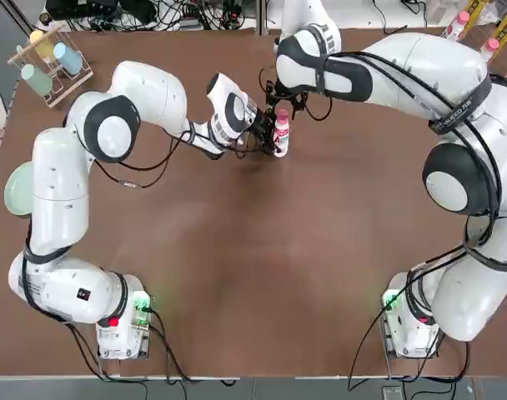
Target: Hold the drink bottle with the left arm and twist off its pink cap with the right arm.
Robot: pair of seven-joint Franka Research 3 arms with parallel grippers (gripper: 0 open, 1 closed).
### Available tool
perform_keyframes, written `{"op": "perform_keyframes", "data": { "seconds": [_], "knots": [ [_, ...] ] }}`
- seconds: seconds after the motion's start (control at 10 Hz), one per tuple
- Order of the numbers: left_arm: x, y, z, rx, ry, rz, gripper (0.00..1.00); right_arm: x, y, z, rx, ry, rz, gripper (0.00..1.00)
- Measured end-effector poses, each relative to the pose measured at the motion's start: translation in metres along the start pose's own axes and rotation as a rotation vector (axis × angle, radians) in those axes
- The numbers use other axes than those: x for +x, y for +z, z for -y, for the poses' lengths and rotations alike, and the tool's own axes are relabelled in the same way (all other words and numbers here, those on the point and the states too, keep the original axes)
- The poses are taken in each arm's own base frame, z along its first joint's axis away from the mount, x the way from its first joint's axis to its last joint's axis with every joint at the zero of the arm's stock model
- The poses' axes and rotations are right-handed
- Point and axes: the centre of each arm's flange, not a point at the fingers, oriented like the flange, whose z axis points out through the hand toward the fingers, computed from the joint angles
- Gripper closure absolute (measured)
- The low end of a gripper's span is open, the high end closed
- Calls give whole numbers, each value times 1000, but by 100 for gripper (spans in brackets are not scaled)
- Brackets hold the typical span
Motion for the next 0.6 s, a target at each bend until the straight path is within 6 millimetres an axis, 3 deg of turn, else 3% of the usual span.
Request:
{"op": "perform_keyframes", "data": {
  "seconds": [0.6],
  "knots": [
    [0,0,0,0,-4,0,37,3,12,1,-6,4,2,33]
  ]
}}
